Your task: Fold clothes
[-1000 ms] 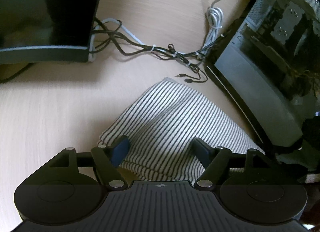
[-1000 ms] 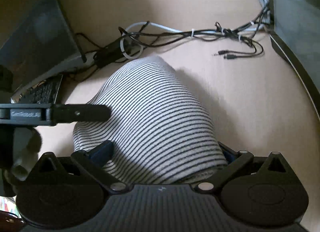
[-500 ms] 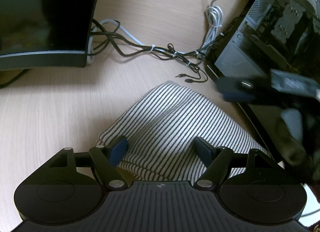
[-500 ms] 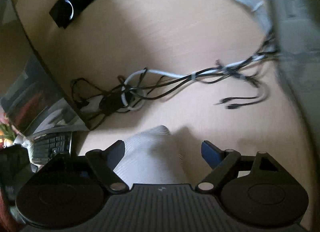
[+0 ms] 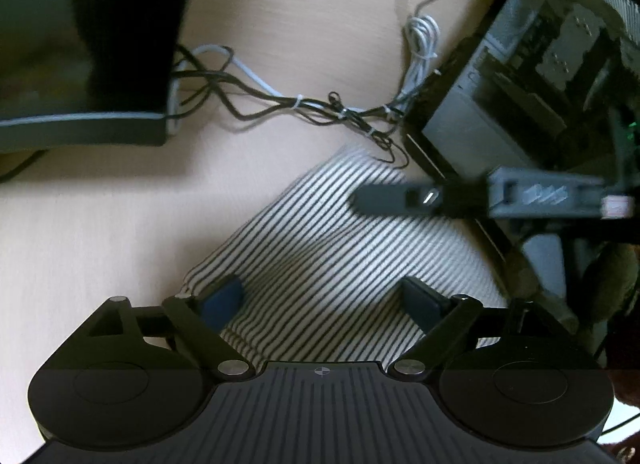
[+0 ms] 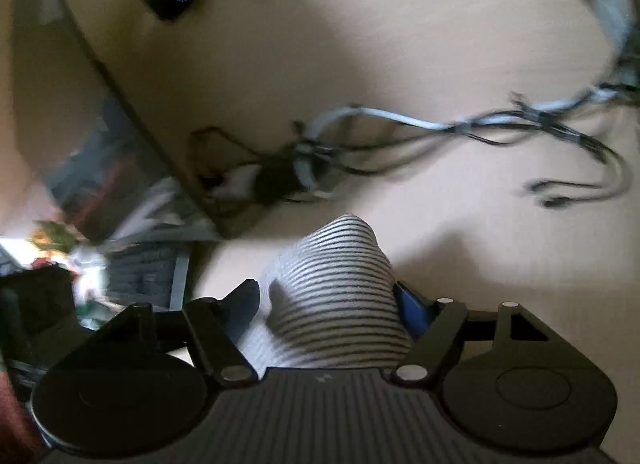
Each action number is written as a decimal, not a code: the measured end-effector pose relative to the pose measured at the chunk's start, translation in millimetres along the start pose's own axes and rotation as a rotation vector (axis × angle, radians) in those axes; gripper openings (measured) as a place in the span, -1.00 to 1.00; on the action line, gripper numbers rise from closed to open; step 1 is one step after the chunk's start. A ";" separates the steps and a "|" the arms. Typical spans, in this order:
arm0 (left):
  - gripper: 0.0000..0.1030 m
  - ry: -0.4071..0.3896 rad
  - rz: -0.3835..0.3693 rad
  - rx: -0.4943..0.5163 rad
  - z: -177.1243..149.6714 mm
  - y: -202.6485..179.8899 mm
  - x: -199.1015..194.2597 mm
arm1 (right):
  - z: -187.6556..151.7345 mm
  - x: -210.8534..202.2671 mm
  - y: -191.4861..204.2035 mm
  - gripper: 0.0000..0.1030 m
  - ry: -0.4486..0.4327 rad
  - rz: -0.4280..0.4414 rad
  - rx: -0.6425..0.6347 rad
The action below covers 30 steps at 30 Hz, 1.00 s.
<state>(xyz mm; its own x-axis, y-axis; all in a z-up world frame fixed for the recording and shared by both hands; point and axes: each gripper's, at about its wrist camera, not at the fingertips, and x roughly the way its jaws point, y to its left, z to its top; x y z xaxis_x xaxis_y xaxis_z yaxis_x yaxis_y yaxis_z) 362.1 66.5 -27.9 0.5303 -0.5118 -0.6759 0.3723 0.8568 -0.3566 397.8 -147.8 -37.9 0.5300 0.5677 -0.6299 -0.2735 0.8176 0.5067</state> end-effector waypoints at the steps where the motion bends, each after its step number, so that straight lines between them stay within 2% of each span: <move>1: 0.74 -0.002 0.000 0.014 1.0 -2.1 1.8 | -3.2 3.3 -8.0 0.43 0.012 -0.047 0.018; 4: 0.70 -0.006 0.023 0.027 3.7 -8.0 -2.7 | -4.5 2.9 -20.6 0.46 0.010 -0.056 0.087; 7: 0.69 -0.027 0.046 0.008 3.1 -9.6 -19.4 | -7.3 -11.7 -5.6 0.53 -0.025 -0.101 0.033; 8: 0.76 -0.037 0.054 -0.008 1.7 -9.6 -26.6 | -10.8 -20.6 -0.8 0.59 -0.039 -0.116 0.016; 10: 0.82 -0.047 0.055 -0.059 -5.6 -8.0 -37.9 | -20.2 -37.9 5.8 0.68 -0.064 -0.142 -0.005; 13: 0.82 0.012 -0.011 -0.184 -27.0 -4.9 -36.1 | -42.4 -54.0 4.7 0.84 -0.058 -0.161 0.002; 16: 0.80 0.090 -0.045 -0.238 -51.8 -13.5 -22.1 | -68.4 -58.7 -8.2 0.85 -0.010 -0.151 0.064; 17: 0.73 0.109 -0.057 -0.248 -59.1 -18.0 -17.3 | -76.0 -58.7 -13.0 0.84 0.008 -0.120 0.097; 18: 0.54 0.123 -0.069 -0.256 -64.5 -22.7 -13.5 | -81.6 -59.5 -14.5 0.77 0.010 -0.088 0.107; 19: 0.44 0.125 -0.082 -0.262 -67.5 -27.5 -12.1 | -82.9 -61.0 -10.7 0.71 0.015 -0.072 0.094; 20: 0.43 0.098 -0.081 -0.265 -68.5 -32.5 -15.7 | -82.8 -62.7 -5.2 0.62 0.025 -0.062 0.074; 23: 0.41 0.009 -0.082 -0.284 -72.3 -44.1 -31.4 | -78.8 -70.5 8.6 0.60 0.025 -0.015 0.026; 25: 0.40 0.010 -0.034 -0.296 -81.9 -47.6 -35.1 | -77.5 -70.8 7.7 0.59 0.044 -0.011 0.017; 28: 0.36 0.056 0.062 -0.296 -97.7 -49.5 -36.3 | -91.8 -64.8 4.6 0.59 0.093 -0.103 -0.041; 30: 0.40 0.065 0.106 -0.296 -103.9 -50.0 -42.8 | -102.7 -68.4 7.0 0.59 0.084 -0.110 -0.071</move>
<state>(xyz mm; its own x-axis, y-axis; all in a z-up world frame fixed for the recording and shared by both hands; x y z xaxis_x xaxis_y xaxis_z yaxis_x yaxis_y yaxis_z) 241.7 52.1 -48.1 0.5011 -0.4221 -0.7555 0.0749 0.8909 -0.4480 277.2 -171.0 -51.7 0.4917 0.4778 -0.7280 -0.2746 0.8784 0.3910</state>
